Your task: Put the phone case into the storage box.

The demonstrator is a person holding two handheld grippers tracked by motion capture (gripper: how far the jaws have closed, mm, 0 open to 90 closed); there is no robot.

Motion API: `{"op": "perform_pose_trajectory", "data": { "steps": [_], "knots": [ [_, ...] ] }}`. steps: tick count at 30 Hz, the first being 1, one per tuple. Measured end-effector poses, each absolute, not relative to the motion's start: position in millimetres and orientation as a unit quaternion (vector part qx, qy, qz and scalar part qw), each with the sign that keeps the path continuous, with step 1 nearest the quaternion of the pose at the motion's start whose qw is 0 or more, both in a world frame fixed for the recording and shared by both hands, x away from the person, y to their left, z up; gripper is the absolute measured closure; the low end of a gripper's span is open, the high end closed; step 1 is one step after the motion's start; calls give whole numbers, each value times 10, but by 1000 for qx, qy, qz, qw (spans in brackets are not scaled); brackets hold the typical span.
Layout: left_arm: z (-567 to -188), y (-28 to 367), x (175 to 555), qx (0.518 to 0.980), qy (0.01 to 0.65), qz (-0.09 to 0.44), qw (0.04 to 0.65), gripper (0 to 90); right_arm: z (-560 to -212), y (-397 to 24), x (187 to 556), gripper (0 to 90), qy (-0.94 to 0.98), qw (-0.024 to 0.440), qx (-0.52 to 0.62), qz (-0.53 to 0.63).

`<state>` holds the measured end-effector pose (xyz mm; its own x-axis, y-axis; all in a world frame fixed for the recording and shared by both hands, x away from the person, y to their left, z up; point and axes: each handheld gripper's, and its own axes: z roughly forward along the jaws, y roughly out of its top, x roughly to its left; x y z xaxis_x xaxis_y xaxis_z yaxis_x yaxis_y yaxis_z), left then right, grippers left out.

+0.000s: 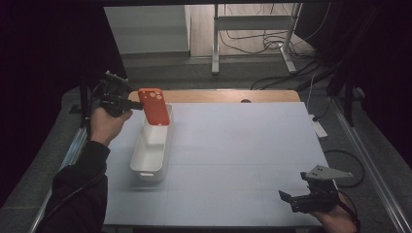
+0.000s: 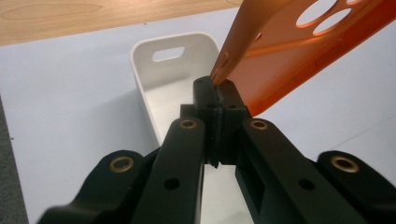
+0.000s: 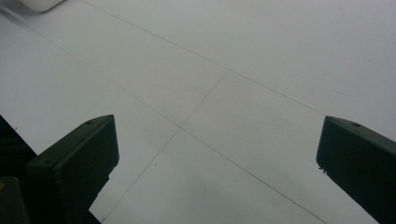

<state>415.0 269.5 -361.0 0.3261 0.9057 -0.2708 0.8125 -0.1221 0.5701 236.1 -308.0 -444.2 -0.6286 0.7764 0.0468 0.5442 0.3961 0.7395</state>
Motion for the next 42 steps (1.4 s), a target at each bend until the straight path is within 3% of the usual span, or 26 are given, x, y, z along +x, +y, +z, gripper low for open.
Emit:
{"op": "perform_pose_trajectory", "data": {
  "steps": [42],
  "knots": [
    [-4275,2679,4666,729,616,70,289,889,-4448,-3068,2364,0,827,152,396,370]
  ]
}}
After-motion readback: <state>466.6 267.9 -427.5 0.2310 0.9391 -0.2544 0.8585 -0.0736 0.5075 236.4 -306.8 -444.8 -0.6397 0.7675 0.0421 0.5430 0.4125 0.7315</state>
